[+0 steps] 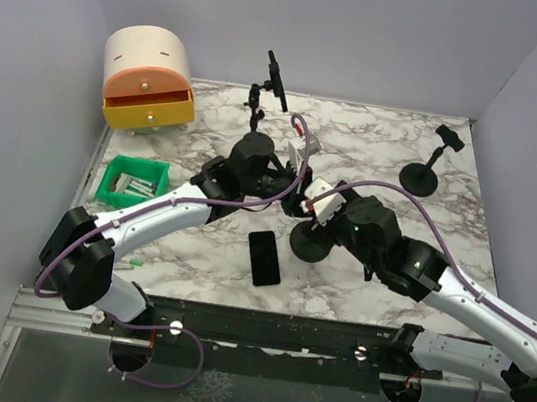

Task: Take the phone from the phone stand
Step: Adjust the phone stand with the phone at the center of the board.

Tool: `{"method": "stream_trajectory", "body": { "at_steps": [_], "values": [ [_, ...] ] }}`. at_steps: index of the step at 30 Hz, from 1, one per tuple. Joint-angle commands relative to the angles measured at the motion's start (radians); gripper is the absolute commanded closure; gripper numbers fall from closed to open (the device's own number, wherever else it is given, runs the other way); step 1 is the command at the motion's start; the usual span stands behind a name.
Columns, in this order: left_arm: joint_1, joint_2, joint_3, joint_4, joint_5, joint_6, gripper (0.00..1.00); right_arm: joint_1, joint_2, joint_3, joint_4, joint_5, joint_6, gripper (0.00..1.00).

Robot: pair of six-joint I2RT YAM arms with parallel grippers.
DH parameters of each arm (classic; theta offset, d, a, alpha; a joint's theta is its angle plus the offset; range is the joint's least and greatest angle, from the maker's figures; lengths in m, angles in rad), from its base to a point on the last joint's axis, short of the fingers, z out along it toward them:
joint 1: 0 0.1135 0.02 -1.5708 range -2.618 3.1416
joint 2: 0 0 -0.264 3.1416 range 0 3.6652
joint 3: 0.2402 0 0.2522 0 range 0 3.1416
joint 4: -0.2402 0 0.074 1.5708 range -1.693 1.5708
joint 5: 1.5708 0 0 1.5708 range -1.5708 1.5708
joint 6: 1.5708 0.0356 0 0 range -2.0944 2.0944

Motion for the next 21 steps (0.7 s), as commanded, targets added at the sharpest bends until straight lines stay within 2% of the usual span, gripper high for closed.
{"method": "stream_trajectory", "body": {
  "at_steps": [1,3,4,6,7,8,13,14,16,18,21],
  "values": [
    [0.002,-0.069,0.014,0.086,0.057,0.026,1.0,0.006,-0.03,-0.035,-0.021,0.003,0.016,0.57],
    [0.002,-0.073,0.012,0.08,0.046,0.028,1.0,0.006,-0.04,-0.034,-0.024,0.008,0.024,0.65],
    [0.002,-0.077,0.011,0.074,0.027,0.031,0.88,0.006,-0.043,-0.033,-0.027,0.007,0.026,0.69],
    [0.003,-0.092,0.002,0.078,-0.001,0.033,0.56,0.006,-0.045,-0.029,-0.035,0.001,0.032,0.74],
    [0.004,-0.103,-0.002,0.079,-0.019,0.034,0.45,0.006,-0.042,-0.028,-0.037,-0.001,0.034,0.75],
    [0.004,-0.112,-0.006,0.079,-0.036,0.035,0.39,0.005,-0.041,-0.029,-0.037,-0.005,0.036,0.76],
    [0.01,-0.161,-0.015,0.06,-0.157,0.046,0.23,0.005,-0.047,-0.027,-0.032,-0.002,0.041,0.82],
    [0.012,-0.175,-0.018,0.045,-0.208,0.05,0.2,0.006,-0.047,-0.027,-0.03,-0.001,0.046,0.85],
    [0.017,-0.208,-0.03,0.002,-0.357,0.056,0.16,0.005,-0.042,-0.019,-0.028,0.022,0.073,0.98],
    [0.02,-0.258,-0.075,-0.013,-0.513,0.063,0.12,0.006,-0.028,-0.004,-0.028,0.063,0.132,1.0],
    [0.021,-0.352,-0.196,0.048,-0.691,0.057,0.05,0.006,-0.006,0.025,-0.017,0.143,0.282,1.0]
  ]
}}
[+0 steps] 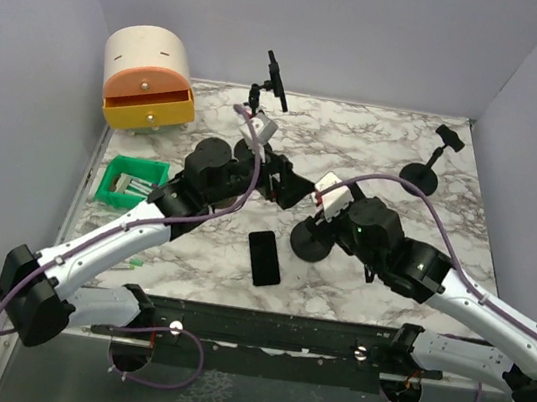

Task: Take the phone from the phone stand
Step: Adjust the phone stand with the phone at the center of the board.

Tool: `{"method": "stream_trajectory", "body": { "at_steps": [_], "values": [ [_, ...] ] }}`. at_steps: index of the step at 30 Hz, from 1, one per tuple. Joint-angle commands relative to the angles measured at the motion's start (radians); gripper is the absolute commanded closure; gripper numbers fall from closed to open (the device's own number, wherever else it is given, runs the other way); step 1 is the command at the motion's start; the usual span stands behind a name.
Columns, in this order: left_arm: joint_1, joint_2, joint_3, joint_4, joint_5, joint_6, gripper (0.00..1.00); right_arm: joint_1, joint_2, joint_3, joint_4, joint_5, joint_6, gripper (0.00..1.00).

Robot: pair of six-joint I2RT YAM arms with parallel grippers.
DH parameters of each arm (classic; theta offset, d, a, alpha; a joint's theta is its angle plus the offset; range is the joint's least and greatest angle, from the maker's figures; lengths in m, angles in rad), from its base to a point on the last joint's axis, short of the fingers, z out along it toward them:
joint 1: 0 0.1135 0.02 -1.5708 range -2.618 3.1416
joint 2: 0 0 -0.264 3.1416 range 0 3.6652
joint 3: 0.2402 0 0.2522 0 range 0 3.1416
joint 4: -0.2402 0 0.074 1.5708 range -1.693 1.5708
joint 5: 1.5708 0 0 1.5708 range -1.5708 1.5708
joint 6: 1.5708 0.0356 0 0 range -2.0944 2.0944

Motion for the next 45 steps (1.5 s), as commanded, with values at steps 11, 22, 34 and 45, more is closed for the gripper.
{"method": "stream_trajectory", "body": {
  "at_steps": [11,22,34,45],
  "values": [
    [0.006,-0.206,-0.367,0.205,-0.337,-0.112,0.01,0.001,0.148,0.182,-0.161,0.409,0.795,1.0],
    [-0.237,-0.085,-0.293,0.176,-0.499,0.081,0.06,0.001,0.215,0.21,-0.213,0.53,0.963,1.0],
    [-0.369,0.059,-0.175,0.138,-0.791,0.206,0.28,0.001,0.218,0.225,-0.238,0.517,0.982,1.0],
    [-0.386,0.104,-0.157,0.132,-0.886,0.231,0.6,0.001,0.215,0.226,-0.26,0.505,1.004,1.0]
  ]
}}
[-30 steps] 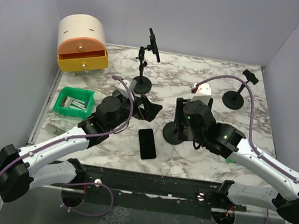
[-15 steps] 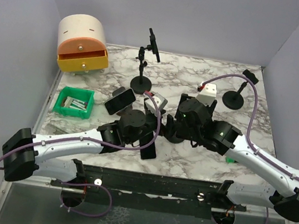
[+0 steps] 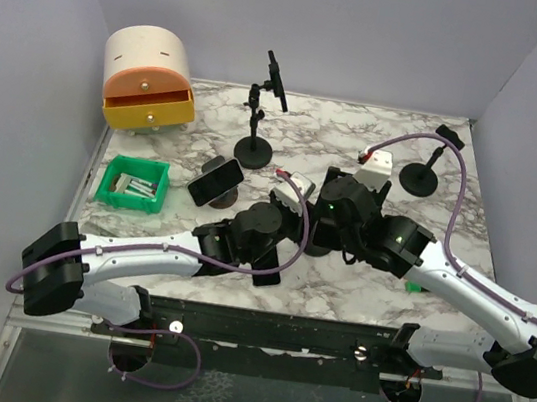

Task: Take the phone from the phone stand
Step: Adjust the phone stand with the phone at the center of the board.

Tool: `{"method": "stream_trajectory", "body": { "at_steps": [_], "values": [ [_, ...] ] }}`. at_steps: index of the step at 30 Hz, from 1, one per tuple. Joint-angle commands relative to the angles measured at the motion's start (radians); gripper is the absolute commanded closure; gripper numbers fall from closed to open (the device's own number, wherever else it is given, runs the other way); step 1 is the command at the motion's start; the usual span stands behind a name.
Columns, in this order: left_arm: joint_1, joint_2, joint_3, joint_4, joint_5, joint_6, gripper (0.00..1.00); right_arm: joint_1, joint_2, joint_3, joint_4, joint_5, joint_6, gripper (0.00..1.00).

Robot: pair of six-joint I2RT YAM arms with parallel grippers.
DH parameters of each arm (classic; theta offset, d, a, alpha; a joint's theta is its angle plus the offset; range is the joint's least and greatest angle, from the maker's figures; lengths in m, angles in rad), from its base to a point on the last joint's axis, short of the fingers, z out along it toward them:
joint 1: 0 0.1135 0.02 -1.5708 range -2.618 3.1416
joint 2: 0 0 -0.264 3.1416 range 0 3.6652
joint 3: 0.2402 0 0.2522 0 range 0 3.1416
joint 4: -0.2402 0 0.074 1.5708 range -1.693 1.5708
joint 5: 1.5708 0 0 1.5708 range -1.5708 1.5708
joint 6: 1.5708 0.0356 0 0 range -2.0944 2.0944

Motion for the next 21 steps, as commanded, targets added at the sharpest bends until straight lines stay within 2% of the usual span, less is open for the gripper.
{"method": "stream_trajectory", "body": {
  "at_steps": [1,4,6,13,21],
  "values": [
    [0.003,0.014,0.027,-0.028,-0.135,0.052,0.66,0.004,0.006,0.018,-0.057,0.003,0.04,1.0],
    [0.001,0.017,0.034,-0.045,-0.18,0.057,0.88,0.003,0.008,0.02,-0.07,0.007,0.043,1.0],
    [0.001,0.017,0.032,-0.053,-0.209,0.049,1.0,0.004,0.01,0.02,-0.087,0.017,0.047,1.0],
    [-0.001,0.024,0.028,-0.055,-0.227,0.034,1.0,0.003,0.02,0.011,-0.122,0.029,0.056,1.0],
    [-0.001,0.04,0.027,-0.058,-0.334,0.025,1.0,0.003,-0.002,-0.021,-0.146,0.031,0.085,1.0]
  ]
}}
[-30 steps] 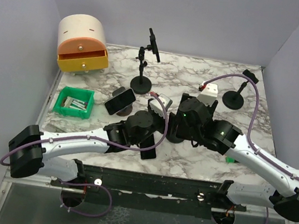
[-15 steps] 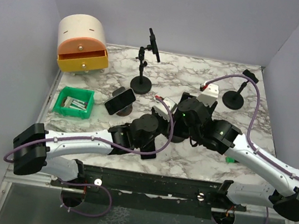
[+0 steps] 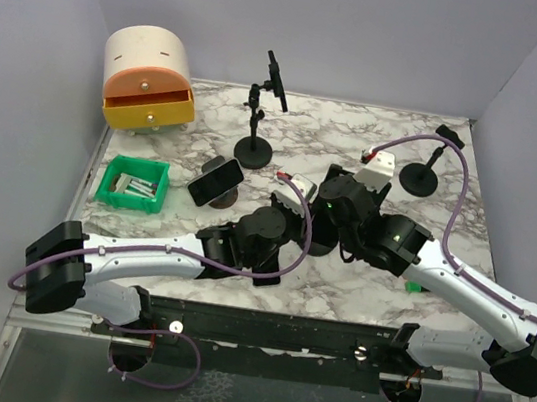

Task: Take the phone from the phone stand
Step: Adjust the phone stand with the phone at the center of the board.

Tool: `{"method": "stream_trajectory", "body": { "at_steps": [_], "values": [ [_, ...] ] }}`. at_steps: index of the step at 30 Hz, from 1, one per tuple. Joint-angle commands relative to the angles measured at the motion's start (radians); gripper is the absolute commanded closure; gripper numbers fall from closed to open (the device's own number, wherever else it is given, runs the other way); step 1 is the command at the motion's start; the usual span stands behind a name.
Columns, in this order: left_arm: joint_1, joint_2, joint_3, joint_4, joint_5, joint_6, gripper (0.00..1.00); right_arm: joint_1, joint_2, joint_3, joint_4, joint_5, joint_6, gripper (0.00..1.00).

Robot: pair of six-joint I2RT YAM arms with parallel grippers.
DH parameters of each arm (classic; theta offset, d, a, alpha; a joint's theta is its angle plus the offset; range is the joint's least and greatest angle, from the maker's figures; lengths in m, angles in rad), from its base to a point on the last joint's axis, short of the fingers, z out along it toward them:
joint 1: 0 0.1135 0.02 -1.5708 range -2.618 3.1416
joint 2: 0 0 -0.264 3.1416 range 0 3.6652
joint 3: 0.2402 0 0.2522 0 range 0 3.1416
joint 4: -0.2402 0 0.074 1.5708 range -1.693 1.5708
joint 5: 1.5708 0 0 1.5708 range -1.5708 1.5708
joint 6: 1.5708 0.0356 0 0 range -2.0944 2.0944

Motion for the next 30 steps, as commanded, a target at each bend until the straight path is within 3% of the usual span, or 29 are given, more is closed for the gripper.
{"method": "stream_trajectory", "body": {
  "at_steps": [1,11,23,26,30],
  "values": [
    [0.034,0.025,0.012,-0.07,-0.253,0.023,1.0,0.003,-0.015,-0.026,-0.16,0.023,0.014,1.0],
    [0.039,0.052,0.033,-0.084,-0.328,0.016,1.0,0.003,-0.027,-0.04,-0.187,0.005,0.039,1.0],
    [0.088,0.039,0.021,-0.111,-0.309,-0.044,1.0,0.004,-0.061,-0.089,-0.206,-0.007,0.069,1.0],
    [0.091,0.022,0.005,-0.081,-0.238,-0.044,1.0,0.004,-0.064,-0.096,-0.192,-0.019,0.068,1.0],
    [0.09,-0.004,-0.016,-0.018,-0.038,-0.051,1.0,0.003,-0.064,-0.089,-0.153,-0.044,0.055,1.0]
  ]
}}
